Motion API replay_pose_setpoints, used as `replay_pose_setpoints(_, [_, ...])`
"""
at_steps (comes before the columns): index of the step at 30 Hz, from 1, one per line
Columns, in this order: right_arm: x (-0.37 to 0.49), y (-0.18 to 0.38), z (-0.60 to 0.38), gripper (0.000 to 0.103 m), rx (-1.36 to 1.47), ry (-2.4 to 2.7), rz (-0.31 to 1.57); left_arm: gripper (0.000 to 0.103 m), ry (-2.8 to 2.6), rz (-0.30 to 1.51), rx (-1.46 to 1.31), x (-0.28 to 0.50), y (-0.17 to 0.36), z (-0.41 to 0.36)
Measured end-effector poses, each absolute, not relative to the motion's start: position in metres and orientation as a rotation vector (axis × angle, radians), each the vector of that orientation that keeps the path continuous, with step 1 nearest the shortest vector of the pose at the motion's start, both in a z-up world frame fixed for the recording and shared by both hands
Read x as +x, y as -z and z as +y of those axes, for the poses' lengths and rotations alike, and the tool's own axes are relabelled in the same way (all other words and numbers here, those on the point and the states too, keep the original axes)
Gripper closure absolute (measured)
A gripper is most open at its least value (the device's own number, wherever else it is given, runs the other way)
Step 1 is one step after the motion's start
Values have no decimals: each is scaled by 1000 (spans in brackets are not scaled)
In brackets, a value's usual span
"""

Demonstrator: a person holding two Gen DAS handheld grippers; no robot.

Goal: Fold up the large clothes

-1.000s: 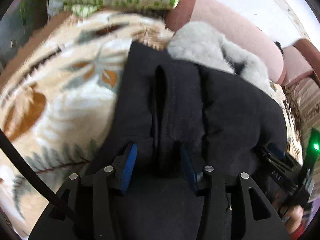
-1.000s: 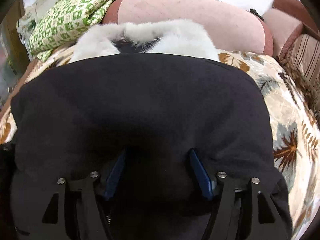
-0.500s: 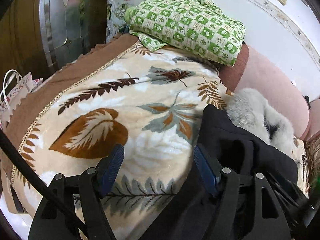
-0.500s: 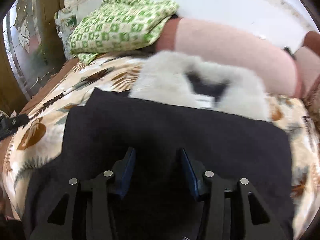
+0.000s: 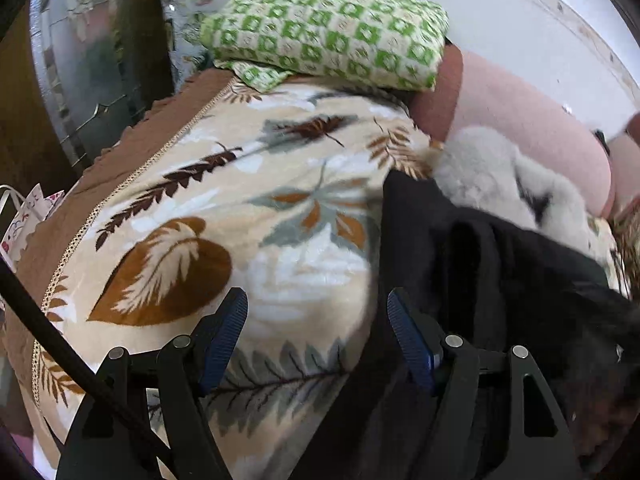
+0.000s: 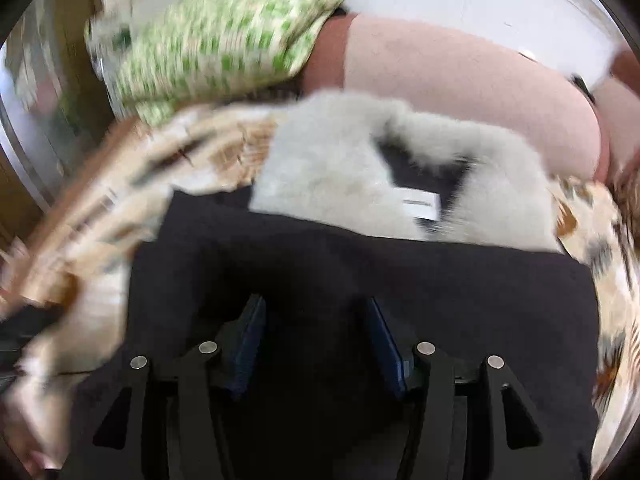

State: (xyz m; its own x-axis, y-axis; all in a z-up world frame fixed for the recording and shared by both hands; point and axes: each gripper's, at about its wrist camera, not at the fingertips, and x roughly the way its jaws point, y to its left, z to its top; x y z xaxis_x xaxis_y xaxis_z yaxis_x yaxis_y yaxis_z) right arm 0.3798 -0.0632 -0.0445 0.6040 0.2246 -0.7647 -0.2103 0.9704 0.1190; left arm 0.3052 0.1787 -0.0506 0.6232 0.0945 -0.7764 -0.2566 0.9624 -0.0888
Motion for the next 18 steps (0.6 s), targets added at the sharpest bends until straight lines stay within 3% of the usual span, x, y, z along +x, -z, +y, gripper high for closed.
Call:
replay_pose_setpoints(8, [262,12,-218,23,233,-178,852,31,-148,906,-290,292,54,184])
replay_pose_setpoints(18, [156,102,-387,22,587,98,937,31,-1,968,-377,245,76,177])
